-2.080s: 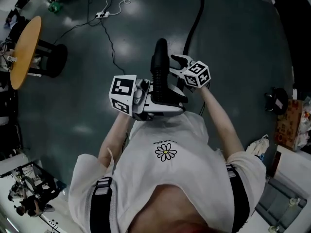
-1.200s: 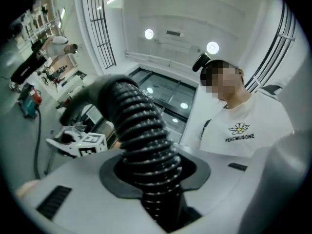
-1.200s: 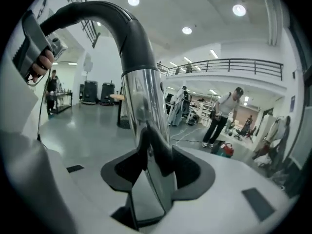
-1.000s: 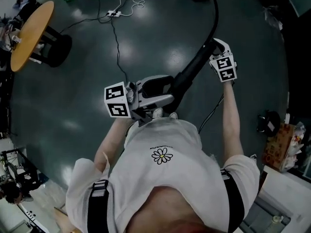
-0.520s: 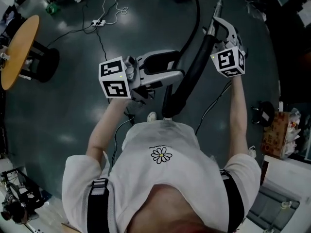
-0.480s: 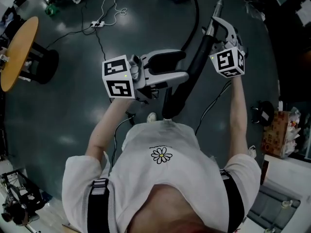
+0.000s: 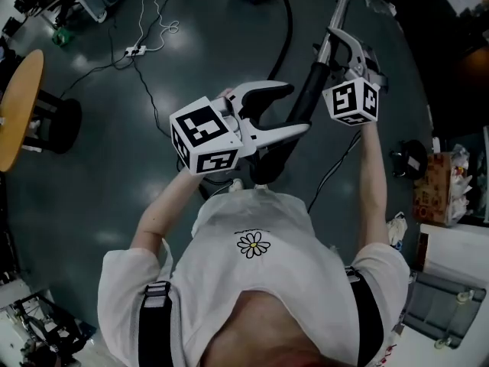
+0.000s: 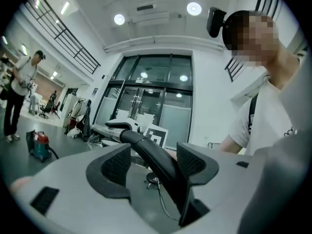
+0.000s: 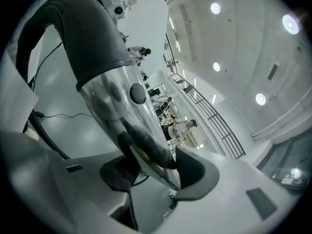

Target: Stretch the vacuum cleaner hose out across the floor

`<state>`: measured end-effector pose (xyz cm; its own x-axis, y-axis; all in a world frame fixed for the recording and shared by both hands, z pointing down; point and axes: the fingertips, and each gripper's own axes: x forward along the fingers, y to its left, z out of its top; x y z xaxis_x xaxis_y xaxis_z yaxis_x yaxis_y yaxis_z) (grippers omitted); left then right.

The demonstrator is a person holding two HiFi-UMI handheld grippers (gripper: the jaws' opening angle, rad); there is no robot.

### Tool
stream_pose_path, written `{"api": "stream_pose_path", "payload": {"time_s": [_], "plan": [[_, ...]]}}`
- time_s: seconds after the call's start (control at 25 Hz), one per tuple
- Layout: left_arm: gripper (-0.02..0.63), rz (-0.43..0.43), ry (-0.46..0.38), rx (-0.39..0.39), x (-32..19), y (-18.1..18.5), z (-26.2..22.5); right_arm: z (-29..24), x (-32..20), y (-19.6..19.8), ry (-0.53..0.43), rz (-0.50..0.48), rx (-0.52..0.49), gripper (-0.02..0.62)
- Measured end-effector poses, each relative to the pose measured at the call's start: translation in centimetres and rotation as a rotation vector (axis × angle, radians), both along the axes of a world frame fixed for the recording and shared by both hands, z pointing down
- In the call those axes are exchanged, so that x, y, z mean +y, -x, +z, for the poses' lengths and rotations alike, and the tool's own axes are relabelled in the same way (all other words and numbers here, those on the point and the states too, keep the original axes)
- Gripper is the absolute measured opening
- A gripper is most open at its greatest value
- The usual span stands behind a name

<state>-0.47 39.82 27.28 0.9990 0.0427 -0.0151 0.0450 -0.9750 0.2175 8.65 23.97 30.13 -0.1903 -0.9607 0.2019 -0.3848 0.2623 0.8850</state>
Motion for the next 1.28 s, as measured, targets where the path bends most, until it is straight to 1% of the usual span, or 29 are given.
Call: {"api": "stream_pose_path", "payload": {"time_s": [0.04, 0.16, 0.2, 0.32, 0.4, 0.48, 0.52, 0.56, 0.6, 0.68, 0.72, 0.76, 0.8, 0.84, 0.92, 0.96, 1.0, 1.12, 1.16, 1.28], "plan": [[0.275, 0.013, 0.039, 0.007, 0.1, -0.1, 0.2, 0.0, 0.3, -0.3, -0.002, 0.011, 0.003, 0.193], [0.275, 0.089, 0.206, 0.035, 0.9, -0.5, 0.4, -0.2, 0.7, 0.2, -0.011, 0.014, 0.009, 0.193], [0.279, 0.104, 0.236, 0.040, 1.2, -0.7, 0.4, -0.4, 0.8, 0.5, -0.014, 0.008, 0.010, 0.193], [0.284, 0.122, 0.262, 0.044, 1.9, -1.3, 0.3, -0.8, 1.2, 0.4, -0.027, 0.007, 0.016, 0.193], [0.284, 0.159, 0.282, 0.006, 2.5, -1.5, 1.0, -1.0, 1.4, 0.7, -0.041, 0.016, 0.037, 0.193], [0.284, 0.220, 0.312, -0.048, 3.4, -1.6, 2.2, -1.2, 1.7, 1.4, -0.058, 0.014, 0.074, 0.193], [0.284, 0.255, 0.334, -0.062, 3.9, -1.6, 2.7, -1.3, 1.8, 2.0, -0.067, 0.007, 0.092, 0.193], [0.284, 0.288, 0.364, -0.057, 4.3, -1.6, 3.0, -1.5, 1.9, 2.6, -0.078, -0.002, 0.105, 0.193], [0.282, 0.313, 0.406, -0.033, 4.7, -1.5, 3.0, -1.8, 2.0, 3.1, -0.088, -0.011, 0.112, 0.193], [0.282, 0.327, 0.487, 0.048, 5.1, -1.6, 2.5, -2.2, 2.1, 3.7, -0.097, -0.025, 0.110, 0.195], [0.282, 0.320, 0.502, 0.088, 5.3, -1.7, 2.1, -2.3, 2.2, 3.8, -0.096, -0.030, 0.106, 0.195], [0.282, 0.318, 0.494, 0.117, 5.5, -1.8, 1.9, -2.3, 2.3, 3.9, -0.092, -0.033, 0.101, 0.195], [0.282, 0.334, 0.469, 0.127, 6.0, -1.9, 1.8, -2.2, 2.6, 3.9, -0.087, -0.037, 0.098, 0.194], [0.282, 0.374, 0.441, 0.118, 6.7, -1.9, 1.8, -2.0, 2.8, 4.1, -0.081, -0.041, 0.095, 0.194], [0.279, 0.486, 0.402, 0.080, 8.4, -1.7, 1.7, -1.8, 3.1, 4.7, -0.074, -0.056, 0.089, 0.195], [0.267, 0.527, 0.391, 0.072, 9.1, -1.5, 1.6, -1.6, 3.2, 5.0, -0.071, -0.070, 0.085, 0.195], [0.232, 0.548, 0.390, 0.075, 9.5, -1.3, 1.5, -1.4, 3.3, 5.3, -0.070, -0.092, 0.079, 0.195], [0.196, 0.555, 0.456, 0.125, 9.7, -0.4, 1.4, -0.8, 3.6, 6.3, -0.062, -0.176, 0.052, 0.196], [0.196, 0.553, 0.470, 0.136, 9.7, -0.2, 1.4, -0.6, 3.8, 6.5, -0.062, -0.196, 0.042, 0.196], [0.196, 0.558, 0.474, 0.155, 10.2, -0.3, 1.2, -0.9, 4.5, 6.4, -0.098, -0.245, 0.030, 0.196]]}}
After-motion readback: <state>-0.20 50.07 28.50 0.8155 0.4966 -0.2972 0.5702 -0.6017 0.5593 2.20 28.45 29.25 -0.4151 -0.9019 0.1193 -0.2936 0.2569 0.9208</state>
